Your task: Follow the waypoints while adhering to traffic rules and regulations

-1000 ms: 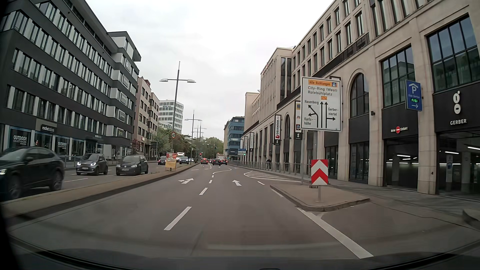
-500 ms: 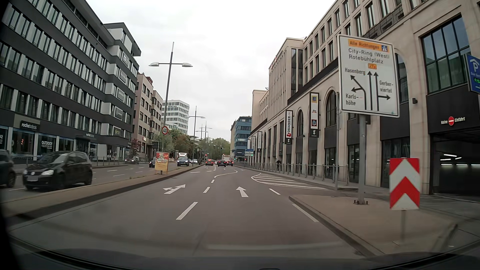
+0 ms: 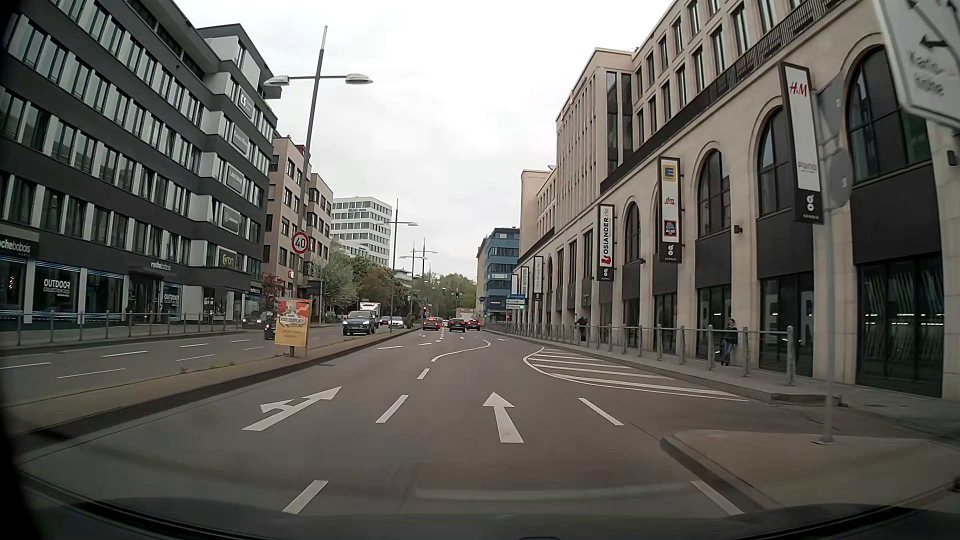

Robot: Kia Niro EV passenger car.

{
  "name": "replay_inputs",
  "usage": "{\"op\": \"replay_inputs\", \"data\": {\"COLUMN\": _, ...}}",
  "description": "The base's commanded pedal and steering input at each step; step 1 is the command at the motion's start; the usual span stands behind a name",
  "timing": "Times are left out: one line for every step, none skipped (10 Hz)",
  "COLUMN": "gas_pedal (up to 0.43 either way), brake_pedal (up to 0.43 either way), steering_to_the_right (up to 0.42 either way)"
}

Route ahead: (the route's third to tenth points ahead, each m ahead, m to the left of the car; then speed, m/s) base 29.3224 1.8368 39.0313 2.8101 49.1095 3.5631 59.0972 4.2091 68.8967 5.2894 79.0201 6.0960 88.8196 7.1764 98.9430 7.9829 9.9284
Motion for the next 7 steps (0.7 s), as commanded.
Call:
{"op": "replay_inputs", "data": {"gas_pedal": 0.067, "brake_pedal": 0.000, "steering_to_the_right": -0.016}}
{"op": "replay_inputs", "data": {"gas_pedal": 0.067, "brake_pedal": 0.000, "steering_to_the_right": -0.013}}
{"op": "replay_inputs", "data": {"gas_pedal": 0.067, "brake_pedal": 0.000, "steering_to_the_right": -0.012}}
{"op": "replay_inputs", "data": {"gas_pedal": 0.067, "brake_pedal": 0.000, "steering_to_the_right": -0.010}}
{"op": "replay_inputs", "data": {"gas_pedal": 0.067, "brake_pedal": 0.000, "steering_to_the_right": -0.008}}
{"op": "replay_inputs", "data": {"gas_pedal": 0.067, "brake_pedal": 0.000, "steering_to_the_right": -0.007}}
{"op": "replay_inputs", "data": {"gas_pedal": 0.067, "brake_pedal": 0.000, "steering_to_the_right": -0.007}}
